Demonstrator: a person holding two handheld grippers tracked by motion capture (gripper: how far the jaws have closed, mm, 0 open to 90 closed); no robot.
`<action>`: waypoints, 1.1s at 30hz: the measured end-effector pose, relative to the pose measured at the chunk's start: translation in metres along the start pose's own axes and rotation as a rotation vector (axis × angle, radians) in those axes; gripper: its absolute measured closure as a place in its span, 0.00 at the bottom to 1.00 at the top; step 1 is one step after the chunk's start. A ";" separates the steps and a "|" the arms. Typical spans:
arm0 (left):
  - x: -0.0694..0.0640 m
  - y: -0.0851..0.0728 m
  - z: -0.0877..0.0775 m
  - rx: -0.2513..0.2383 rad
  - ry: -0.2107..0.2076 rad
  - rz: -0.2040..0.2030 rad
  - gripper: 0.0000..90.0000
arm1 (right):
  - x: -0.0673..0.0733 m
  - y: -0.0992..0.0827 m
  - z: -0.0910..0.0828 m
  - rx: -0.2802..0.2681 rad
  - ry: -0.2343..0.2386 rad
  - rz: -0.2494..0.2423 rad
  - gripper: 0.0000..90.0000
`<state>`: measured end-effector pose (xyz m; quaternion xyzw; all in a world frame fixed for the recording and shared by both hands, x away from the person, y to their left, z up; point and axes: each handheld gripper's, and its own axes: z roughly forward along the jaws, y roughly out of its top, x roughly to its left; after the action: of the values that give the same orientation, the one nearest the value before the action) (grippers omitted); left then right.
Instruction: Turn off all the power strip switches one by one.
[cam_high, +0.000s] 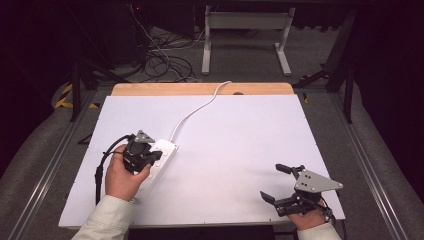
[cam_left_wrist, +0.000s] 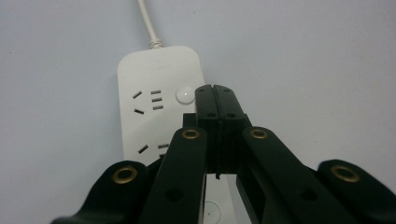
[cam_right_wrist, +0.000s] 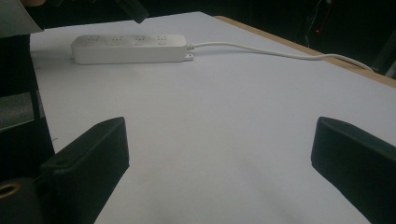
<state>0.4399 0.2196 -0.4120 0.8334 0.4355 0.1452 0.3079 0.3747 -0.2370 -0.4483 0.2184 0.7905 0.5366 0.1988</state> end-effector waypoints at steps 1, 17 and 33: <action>0.000 0.000 0.000 -0.005 -0.007 -0.002 1.00 | 0.000 0.000 0.000 0.003 0.000 0.004 0.05; 0.006 0.019 0.014 -0.018 -0.026 0.000 1.00 | 0.000 0.000 0.001 0.009 0.001 -0.001 0.05; 0.015 0.016 0.045 0.047 0.007 -0.016 1.00 | 0.000 0.000 0.001 0.004 0.001 0.002 0.05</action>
<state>0.4823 0.2073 -0.4368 0.8364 0.4463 0.1354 0.2879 0.3753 -0.2366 -0.4489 0.2194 0.7915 0.5353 0.1971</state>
